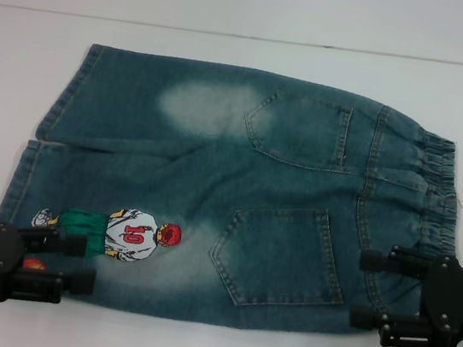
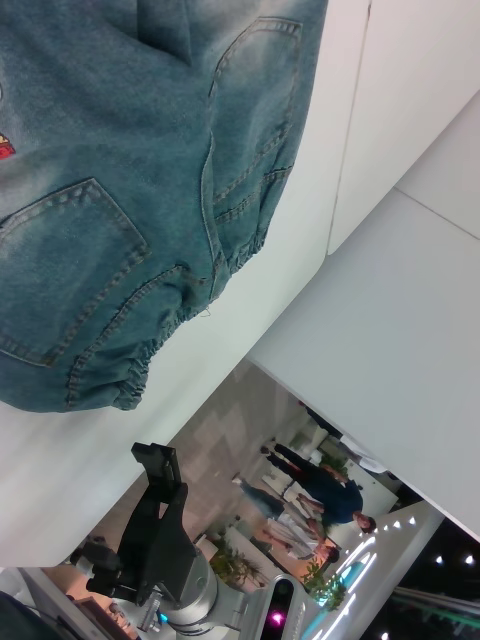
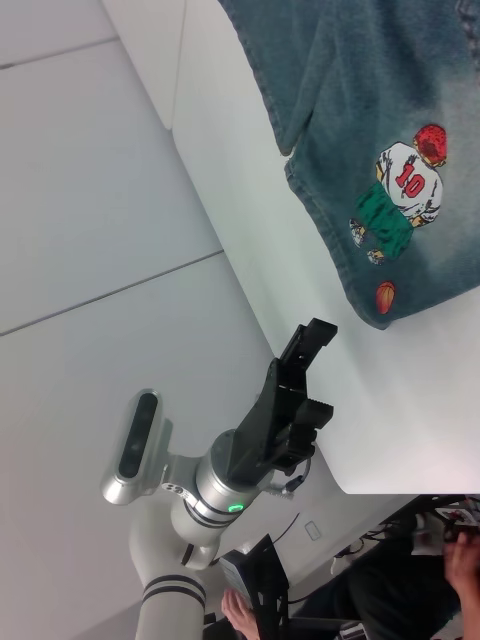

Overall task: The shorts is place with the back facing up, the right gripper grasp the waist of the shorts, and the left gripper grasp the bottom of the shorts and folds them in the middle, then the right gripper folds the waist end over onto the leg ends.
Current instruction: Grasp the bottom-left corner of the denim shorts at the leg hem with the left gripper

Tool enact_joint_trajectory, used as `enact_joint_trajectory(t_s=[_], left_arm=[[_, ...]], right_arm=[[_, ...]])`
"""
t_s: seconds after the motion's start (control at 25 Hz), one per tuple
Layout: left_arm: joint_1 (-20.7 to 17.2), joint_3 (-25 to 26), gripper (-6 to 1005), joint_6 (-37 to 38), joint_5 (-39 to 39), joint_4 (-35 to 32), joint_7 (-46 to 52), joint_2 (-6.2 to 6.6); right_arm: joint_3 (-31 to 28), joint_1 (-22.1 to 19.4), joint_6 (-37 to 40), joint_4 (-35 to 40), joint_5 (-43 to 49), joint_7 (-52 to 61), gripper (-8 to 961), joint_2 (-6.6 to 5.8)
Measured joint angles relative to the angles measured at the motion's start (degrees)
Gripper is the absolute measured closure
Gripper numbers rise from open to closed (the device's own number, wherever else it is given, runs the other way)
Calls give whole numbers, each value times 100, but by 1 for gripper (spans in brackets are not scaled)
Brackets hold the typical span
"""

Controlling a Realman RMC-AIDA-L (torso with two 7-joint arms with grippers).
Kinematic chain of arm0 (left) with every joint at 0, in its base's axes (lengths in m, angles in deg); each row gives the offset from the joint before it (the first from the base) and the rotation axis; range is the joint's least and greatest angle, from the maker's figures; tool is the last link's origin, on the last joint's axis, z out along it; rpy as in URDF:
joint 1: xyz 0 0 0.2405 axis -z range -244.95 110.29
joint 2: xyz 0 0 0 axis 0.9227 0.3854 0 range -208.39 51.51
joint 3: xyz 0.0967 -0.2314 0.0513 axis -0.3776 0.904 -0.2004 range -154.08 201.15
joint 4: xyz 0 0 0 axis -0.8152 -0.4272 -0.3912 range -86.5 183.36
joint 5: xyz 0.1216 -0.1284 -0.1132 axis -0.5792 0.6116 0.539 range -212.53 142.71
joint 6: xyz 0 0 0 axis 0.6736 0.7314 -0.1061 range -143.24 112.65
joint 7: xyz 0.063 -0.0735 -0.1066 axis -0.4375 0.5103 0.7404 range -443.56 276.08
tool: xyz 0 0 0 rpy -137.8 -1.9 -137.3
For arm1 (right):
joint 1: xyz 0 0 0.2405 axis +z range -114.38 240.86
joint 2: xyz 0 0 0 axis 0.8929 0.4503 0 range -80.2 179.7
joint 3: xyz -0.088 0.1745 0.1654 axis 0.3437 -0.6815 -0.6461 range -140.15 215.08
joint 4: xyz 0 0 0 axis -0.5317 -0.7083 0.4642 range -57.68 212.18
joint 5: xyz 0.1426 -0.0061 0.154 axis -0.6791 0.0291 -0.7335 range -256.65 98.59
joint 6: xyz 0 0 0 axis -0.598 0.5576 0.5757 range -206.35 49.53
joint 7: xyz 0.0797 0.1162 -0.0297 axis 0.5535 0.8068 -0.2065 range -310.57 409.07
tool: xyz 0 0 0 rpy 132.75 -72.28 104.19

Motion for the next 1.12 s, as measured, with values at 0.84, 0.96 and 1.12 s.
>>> enact_joint_trajectory(t_s=[0.84, 0.96, 1.12], left_arm=[[-125, 221, 157, 189, -151, -997, 1628, 247], [-127, 341, 158, -82, -547, -1271, 2218, 277], [-84, 381, 158, -440, -984, -1382, 2754, 316]], right_arm=[[0, 35, 44, 0, -1, 11, 58, -27], [0, 30, 39, 0, -1, 8, 60, -29], [0, 33, 0, 0, -1, 2, 63, -25]])
